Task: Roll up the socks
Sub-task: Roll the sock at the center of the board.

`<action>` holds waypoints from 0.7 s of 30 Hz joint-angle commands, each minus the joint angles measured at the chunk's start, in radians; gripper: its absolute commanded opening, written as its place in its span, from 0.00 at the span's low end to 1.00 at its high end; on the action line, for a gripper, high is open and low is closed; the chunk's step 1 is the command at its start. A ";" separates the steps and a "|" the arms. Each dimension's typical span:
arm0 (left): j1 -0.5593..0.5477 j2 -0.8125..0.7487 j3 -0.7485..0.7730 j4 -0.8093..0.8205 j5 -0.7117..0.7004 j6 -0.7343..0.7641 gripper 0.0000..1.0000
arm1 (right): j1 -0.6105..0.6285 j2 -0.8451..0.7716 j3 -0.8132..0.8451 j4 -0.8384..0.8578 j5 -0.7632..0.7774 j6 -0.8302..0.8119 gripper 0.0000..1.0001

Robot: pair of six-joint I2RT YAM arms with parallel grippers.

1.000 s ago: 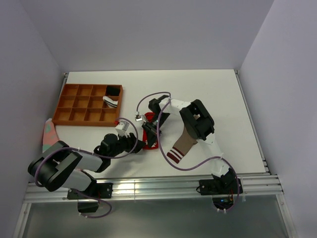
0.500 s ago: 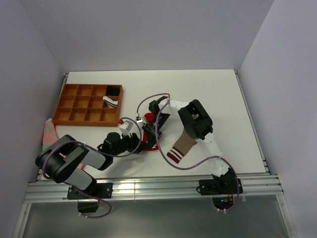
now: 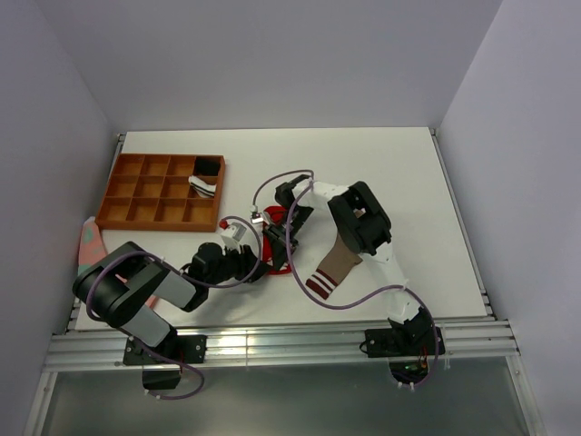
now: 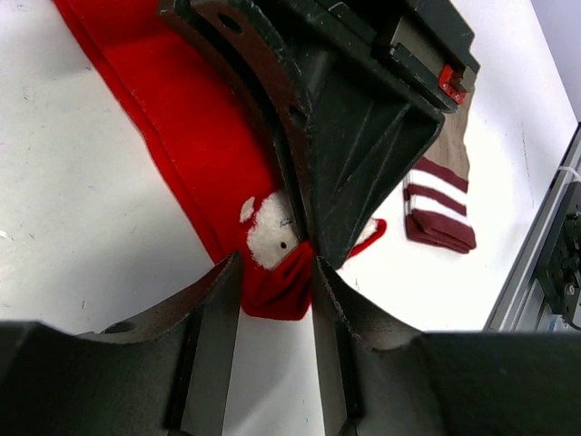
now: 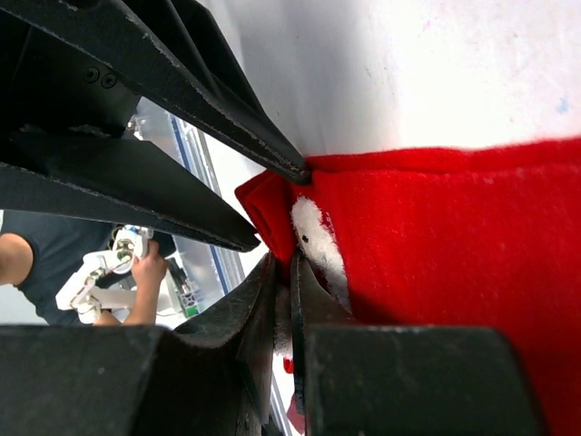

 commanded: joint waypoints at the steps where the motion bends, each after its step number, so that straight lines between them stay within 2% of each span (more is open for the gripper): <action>1: -0.004 0.004 0.015 0.062 0.025 0.020 0.41 | -0.016 0.004 0.036 -0.028 -0.026 -0.021 0.02; 6: -0.004 0.003 0.023 0.041 0.023 0.020 0.41 | -0.018 0.005 0.035 -0.031 -0.026 -0.023 0.01; 14: -0.010 0.022 0.073 -0.031 -0.003 0.014 0.28 | -0.018 0.001 0.033 -0.023 -0.023 -0.021 0.01; 18: -0.018 0.031 0.101 -0.097 -0.020 0.003 0.14 | -0.018 -0.010 0.021 0.004 -0.014 0.003 0.01; 19: -0.021 0.033 0.108 -0.103 -0.020 -0.001 0.05 | -0.018 -0.015 0.007 0.027 -0.005 0.009 0.01; 21: -0.025 0.033 0.109 -0.108 -0.020 -0.011 0.00 | -0.018 -0.027 -0.004 0.046 0.003 0.025 0.02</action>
